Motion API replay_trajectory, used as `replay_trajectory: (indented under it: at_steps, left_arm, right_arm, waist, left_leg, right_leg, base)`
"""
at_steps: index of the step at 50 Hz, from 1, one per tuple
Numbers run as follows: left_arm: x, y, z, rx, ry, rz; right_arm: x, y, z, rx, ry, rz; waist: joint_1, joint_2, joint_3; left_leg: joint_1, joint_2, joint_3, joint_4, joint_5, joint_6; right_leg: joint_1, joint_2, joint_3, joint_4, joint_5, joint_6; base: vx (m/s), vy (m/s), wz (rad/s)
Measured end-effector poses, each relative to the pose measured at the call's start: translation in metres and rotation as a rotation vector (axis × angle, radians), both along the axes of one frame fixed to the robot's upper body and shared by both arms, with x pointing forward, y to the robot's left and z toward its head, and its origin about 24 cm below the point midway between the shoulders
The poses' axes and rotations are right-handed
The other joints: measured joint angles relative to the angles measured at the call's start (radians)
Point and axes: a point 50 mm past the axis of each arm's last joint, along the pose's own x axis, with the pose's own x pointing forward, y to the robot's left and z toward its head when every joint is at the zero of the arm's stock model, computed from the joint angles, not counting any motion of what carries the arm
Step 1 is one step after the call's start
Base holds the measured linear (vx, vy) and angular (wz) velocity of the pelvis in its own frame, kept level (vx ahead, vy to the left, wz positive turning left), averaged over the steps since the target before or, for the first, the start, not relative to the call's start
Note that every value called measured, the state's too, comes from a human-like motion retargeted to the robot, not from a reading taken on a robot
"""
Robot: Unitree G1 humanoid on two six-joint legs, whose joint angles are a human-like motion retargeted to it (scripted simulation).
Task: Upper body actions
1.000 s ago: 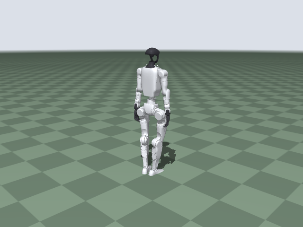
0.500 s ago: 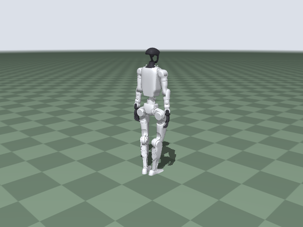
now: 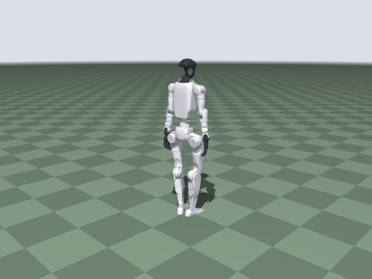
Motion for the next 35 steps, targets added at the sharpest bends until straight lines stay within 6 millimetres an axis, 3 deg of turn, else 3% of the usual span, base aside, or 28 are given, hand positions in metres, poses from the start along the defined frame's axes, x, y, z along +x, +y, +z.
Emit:
replay_trajectory:
  at_steps: [7,13,20,28,35]
  left_arm:
    - [0.001,-0.003,0.000,-0.027,0.002,0.073]
    - [0.010,-0.009,-0.001,-0.039,-0.023,0.189]
    - [0.022,-0.008,-0.001,-0.016,-0.055,0.165]
    - [0.029,-0.008,-0.001,-0.013,-0.071,0.059]
    - [0.036,-0.021,-0.002,-0.065,-0.105,0.103]
  right_arm:
    - [-0.002,-0.007,0.001,-0.034,-0.026,-0.002]
    - [-0.039,-0.023,0.002,-0.102,0.060,-0.078]
    - [-0.072,-0.039,0.006,-0.168,0.162,-0.155]
    - [-0.079,-0.043,0.008,-0.173,0.176,-0.213]
    - [-0.078,-0.036,0.006,-0.149,0.186,-0.209]
  waist:
    - [0.016,0.007,0.022]
    - [-0.006,-0.004,0.019]
    - [0.010,-0.008,0.008]
    - [-0.013,0.007,-0.023]
    - [-0.013,0.016,-0.038]
  left_leg:
    - [-0.007,0.027,0.061,-0.009,0.000,-0.002]
    - [0.016,0.013,0.038,-0.005,-0.005,-0.004]
    - [0.040,0.015,0.051,0.001,-0.016,-0.016]
    - [0.036,0.026,0.040,0.005,-0.019,-0.034]
    - [0.037,0.035,0.041,0.015,-0.026,-0.048]
  right_leg:
    - [-0.025,0.005,0.004,0.064,-0.030,-0.010]
    - [0.012,-0.012,-0.045,0.019,-0.017,-0.002]
    - [0.047,-0.006,-0.045,-0.023,-0.003,-0.009]
    - [0.058,0.008,-0.044,-0.046,-0.014,-0.022]
    - [0.069,0.022,-0.031,-0.064,-0.019,-0.036]
  base:
    - [-0.06,0.00,-0.41]
    - [0.06,-0.04,0.14]
    - [0.06,-0.08,-0.08]
    - [0.03,-0.08,0.07]
    - [0.03,-0.07,0.00]
